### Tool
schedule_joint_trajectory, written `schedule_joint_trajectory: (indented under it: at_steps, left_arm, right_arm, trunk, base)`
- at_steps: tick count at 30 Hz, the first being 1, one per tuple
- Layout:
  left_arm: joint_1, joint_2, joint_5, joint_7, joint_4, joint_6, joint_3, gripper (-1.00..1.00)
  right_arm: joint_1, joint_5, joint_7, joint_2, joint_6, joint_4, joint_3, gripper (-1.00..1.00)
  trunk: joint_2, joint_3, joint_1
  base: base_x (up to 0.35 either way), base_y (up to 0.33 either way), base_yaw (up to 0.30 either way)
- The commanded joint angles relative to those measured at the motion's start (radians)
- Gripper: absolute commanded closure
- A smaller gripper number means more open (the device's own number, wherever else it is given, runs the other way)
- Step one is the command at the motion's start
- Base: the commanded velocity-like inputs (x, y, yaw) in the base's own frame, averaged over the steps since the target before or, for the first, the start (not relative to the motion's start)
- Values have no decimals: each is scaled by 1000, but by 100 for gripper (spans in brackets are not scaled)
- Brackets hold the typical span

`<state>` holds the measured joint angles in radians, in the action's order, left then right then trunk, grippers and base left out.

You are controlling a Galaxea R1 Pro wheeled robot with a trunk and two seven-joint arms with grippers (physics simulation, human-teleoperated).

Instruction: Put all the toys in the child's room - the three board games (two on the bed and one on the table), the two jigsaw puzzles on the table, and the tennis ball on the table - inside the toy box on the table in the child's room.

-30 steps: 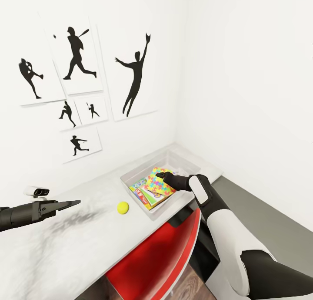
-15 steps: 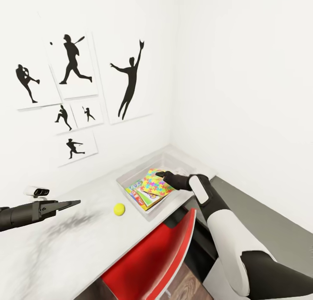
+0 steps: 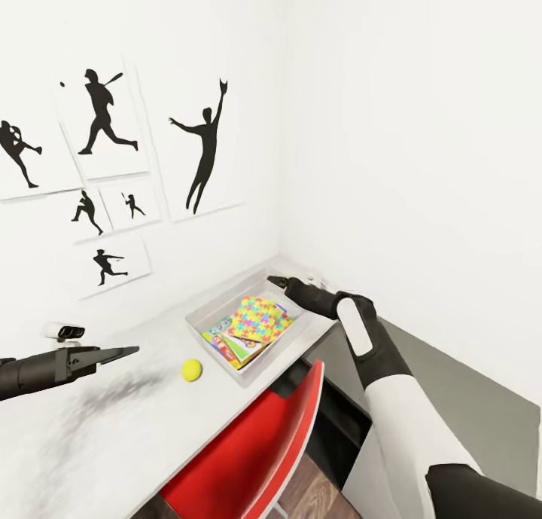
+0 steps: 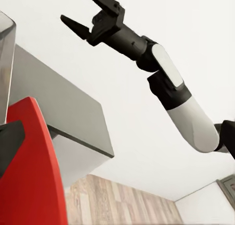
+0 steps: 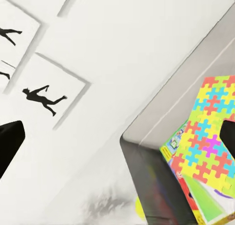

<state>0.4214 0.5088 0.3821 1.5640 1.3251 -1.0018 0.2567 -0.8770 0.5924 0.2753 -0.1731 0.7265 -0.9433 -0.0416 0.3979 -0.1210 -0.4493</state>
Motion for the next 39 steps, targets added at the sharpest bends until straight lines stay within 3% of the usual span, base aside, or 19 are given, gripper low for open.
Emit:
schedule_joint_trajectory:
  at_steps: [1, 4, 7, 9, 11, 14, 17, 20, 27, 32, 34, 35, 39]
  left_arm:
    - [0, 1, 0, 4, 0, -11, 1, -100]
    - [0, 1, 1, 4, 0, -11, 3, -100]
    - [0, 1, 1, 5, 0, -11, 5, -100]
    - [0, 1, 1, 6, 0, -11, 5, -100]
    - [0, 1, 1, 7, 0, -11, 5, -100]
    - [1, 3, 1, 7, 0, -11, 6, -100]
    - [1, 3, 1, 7, 0, -10, 6, -100]
    - [0, 2, 1, 6, 0, -10, 6, -100]
    - [1, 3, 0, 5, -2, -9, 6, -100]
    - [2, 4, 0, 3, -5, -9, 5, -100]
    - [2, 3, -1, 3, -5, -9, 5, -100]
    - [2, 2, -3, 2, -6, -9, 2, -100]
    - [2, 2, -14, 1, -6, -9, 4, -100]
  right_arm:
    - [29, -3, 66, -1, 7, -32, -5, -100]
    - [97, -3, 207, 14, 8, -103, -6, -100]
    - [187, -3, 382, 78, 8, -190, -8, -100]
    - [224, 2, 449, 105, 7, -219, -13, -100]
    - [299, 33, 573, 155, 4, -257, -46, -100]
    - [393, 81, 711, 192, -3, -279, -111, -100]
    - [481, 96, 836, 205, -10, -315, -162, -100]
    - [557, 98, 916, 209, -24, -367, -185, -100]
    - [648, 98, 985, 210, -74, -489, -200, -100]
    - [660, 97, 1001, 212, -88, -529, -204, -100]
    - [668, 98, 1011, 212, -90, -537, -213, -100]
    - [677, 97, 1019, 211, -92, -543, -240, -100]
    - [681, 95, 1022, 210, -97, -545, -254, -100]
  trunk:
    - [2, -1, -1]
    - [2, 4, -1]
    - [2, 8, -1]
    - [2, 11, -1]
    - [2, 14, -1]
    - [2, 18, -1]
    - [2, 22, -1]
    - [2, 27, -1]
    - [2, 36, -1]
    - [2, 39, -1]
    - [2, 39, -1]
    - [2, 39, -1]
    - [2, 39, -1]
  base:
    - [0, 0, -176]
    - [0, 0, -180]
    - [0, 0, -184]
    - [0, 0, -186]
    - [0, 0, -186]
    - [0, 0, -187]
    - [0, 0, -187]
    - [0, 0, -187]
    - [0, 0, -187]
    - [0, 0, -80]
    - [0, 0, -19]
    - [0, 0, -6]
    - [0, 0, -2]
